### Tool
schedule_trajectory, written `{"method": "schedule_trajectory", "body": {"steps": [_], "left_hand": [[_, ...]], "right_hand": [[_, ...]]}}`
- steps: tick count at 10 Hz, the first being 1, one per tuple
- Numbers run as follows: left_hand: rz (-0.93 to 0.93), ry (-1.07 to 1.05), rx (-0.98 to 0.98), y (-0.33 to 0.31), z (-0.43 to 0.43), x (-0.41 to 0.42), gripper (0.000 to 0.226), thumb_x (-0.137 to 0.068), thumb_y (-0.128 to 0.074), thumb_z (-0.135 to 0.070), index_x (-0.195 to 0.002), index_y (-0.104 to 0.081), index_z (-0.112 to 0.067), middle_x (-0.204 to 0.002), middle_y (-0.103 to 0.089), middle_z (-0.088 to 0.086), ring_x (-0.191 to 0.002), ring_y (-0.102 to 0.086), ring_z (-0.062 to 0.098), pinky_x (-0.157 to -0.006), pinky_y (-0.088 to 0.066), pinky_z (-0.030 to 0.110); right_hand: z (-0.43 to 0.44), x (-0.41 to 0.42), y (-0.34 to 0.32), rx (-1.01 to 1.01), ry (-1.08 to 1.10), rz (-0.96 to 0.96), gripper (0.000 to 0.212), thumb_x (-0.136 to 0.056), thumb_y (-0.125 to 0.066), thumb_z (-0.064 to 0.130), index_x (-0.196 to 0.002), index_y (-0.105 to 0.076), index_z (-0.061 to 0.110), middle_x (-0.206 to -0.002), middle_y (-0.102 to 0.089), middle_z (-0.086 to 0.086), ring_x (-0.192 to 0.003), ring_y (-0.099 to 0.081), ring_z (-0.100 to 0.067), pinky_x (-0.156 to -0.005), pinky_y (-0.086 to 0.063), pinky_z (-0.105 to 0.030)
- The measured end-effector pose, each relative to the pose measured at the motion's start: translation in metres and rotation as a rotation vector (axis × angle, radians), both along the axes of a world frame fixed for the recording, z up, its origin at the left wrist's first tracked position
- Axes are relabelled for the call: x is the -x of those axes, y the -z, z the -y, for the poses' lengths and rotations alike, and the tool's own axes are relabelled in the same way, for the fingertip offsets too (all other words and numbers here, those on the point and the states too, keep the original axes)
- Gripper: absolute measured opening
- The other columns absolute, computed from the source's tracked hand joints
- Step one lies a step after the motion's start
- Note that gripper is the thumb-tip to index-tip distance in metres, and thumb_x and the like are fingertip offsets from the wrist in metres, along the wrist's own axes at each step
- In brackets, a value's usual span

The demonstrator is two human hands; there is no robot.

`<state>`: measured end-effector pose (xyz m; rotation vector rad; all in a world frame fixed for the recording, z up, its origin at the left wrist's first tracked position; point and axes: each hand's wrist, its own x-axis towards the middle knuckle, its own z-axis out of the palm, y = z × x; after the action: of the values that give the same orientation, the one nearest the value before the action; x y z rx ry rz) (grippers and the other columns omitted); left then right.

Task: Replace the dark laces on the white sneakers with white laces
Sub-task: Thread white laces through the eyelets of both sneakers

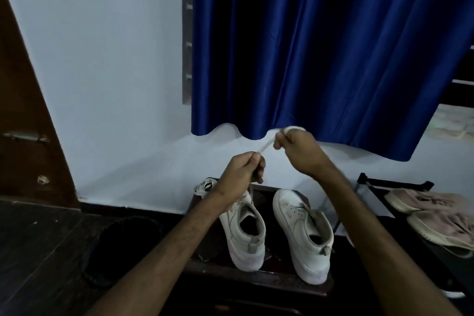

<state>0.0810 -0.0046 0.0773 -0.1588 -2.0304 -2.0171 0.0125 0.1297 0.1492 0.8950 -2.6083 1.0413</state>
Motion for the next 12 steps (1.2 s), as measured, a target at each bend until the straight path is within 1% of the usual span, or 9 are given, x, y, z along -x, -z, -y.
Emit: {"method": "schedule_trajectory", "body": {"steps": [1,2,3,4,5,6,8,10,12], "left_hand": [[-0.001,-0.112,-0.052,0.004,0.006,0.006,0.034,-0.105,-0.04,-0.02,-0.078,-0.059,-0.014,-0.074,-0.055,-0.004,-0.071,-0.051,0.011,-0.075,-0.051,0.03],[0.089,-0.194,-0.341,0.004,0.008,0.009,0.034,-0.105,-0.041,-0.022,-0.079,-0.06,-0.013,-0.067,-0.053,-0.005,-0.063,-0.051,0.011,-0.073,-0.054,0.036],[0.164,-0.239,-0.555,0.006,0.021,0.011,0.032,-0.105,-0.04,-0.022,-0.081,-0.058,-0.014,-0.057,-0.048,-0.007,-0.051,-0.046,0.01,-0.065,-0.055,0.034],[0.16,-0.178,-0.445,0.008,0.028,0.009,0.032,-0.106,-0.038,-0.022,-0.082,-0.057,-0.013,-0.057,-0.045,-0.005,-0.049,-0.045,0.01,-0.061,-0.055,0.033],[0.118,-0.08,-0.185,0.002,0.022,0.009,0.033,-0.106,-0.037,-0.022,-0.083,-0.057,-0.009,-0.062,-0.042,-0.002,-0.051,-0.043,0.01,-0.061,-0.055,0.032],[0.055,-0.029,0.001,-0.01,0.014,0.013,0.033,-0.106,-0.037,-0.022,-0.084,-0.059,-0.009,-0.063,-0.041,-0.002,-0.052,-0.041,0.009,-0.056,-0.052,0.028],[0.017,-0.077,0.088,-0.031,0.023,0.019,0.034,-0.106,-0.035,-0.023,-0.08,-0.055,-0.016,-0.062,-0.039,-0.006,-0.051,-0.034,0.003,-0.05,-0.043,0.025],[0.038,-0.28,0.126,-0.024,0.027,0.027,0.035,-0.106,-0.033,-0.023,-0.076,-0.049,-0.016,-0.065,-0.04,-0.005,-0.055,-0.034,0.007,-0.049,-0.036,0.022],[0.022,-0.158,0.297,-0.006,0.006,0.029,0.037,-0.103,-0.043,-0.024,-0.071,-0.06,-0.013,-0.065,-0.048,-0.005,-0.055,-0.04,0.006,-0.054,-0.03,0.026]], "right_hand": [[0.0,-0.004,0.042,0.019,-0.068,0.321,0.039,-0.106,-0.034,0.02,-0.093,-0.065,0.002,-0.087,-0.067,-0.009,-0.084,-0.061,-0.021,-0.071,-0.045,-0.015],[-0.005,-0.014,0.068,0.857,-0.224,0.783,0.046,-0.107,-0.026,0.027,-0.109,-0.065,0.003,-0.11,-0.07,-0.011,-0.104,-0.066,-0.021,-0.089,-0.053,-0.032],[-0.046,-0.003,0.065,1.503,-0.685,1.395,0.04,-0.105,-0.035,0.025,-0.088,-0.066,0.005,-0.075,-0.065,-0.006,-0.063,-0.061,-0.015,-0.062,-0.056,-0.026],[-0.074,0.012,0.07,0.409,-0.184,1.061,0.032,-0.1,-0.049,0.033,-0.087,-0.064,0.008,-0.071,-0.062,-0.005,-0.058,-0.056,-0.016,-0.053,-0.05,-0.025],[-0.067,0.02,0.074,-0.454,0.276,0.264,0.051,-0.092,-0.06,0.045,-0.121,-0.053,0.004,-0.121,-0.057,-0.014,-0.115,-0.056,-0.031,-0.09,-0.047,-0.034],[-0.027,0.01,0.062,0.04,-0.029,0.237,0.061,-0.091,-0.064,0.036,-0.141,-0.038,0.012,-0.139,-0.044,0.001,-0.13,-0.041,-0.014,-0.109,-0.034,-0.03],[-0.004,-0.015,0.058,0.558,-0.311,0.705,0.032,-0.102,-0.043,0.028,-0.087,-0.061,0.007,-0.069,-0.062,-0.001,-0.069,-0.063,-0.014,-0.071,-0.053,-0.028],[-0.043,-0.04,0.028,0.663,-0.515,1.152,0.039,-0.099,-0.04,0.043,-0.074,-0.052,0.016,-0.049,-0.022,0.008,-0.044,-0.013,-0.005,-0.036,-0.017,-0.016],[-0.008,-0.057,-0.026,0.816,-0.723,0.753,0.029,-0.104,-0.035,0.021,-0.084,-0.053,0.012,-0.063,-0.041,0.002,-0.053,-0.036,-0.007,-0.043,-0.036,-0.015]]}}
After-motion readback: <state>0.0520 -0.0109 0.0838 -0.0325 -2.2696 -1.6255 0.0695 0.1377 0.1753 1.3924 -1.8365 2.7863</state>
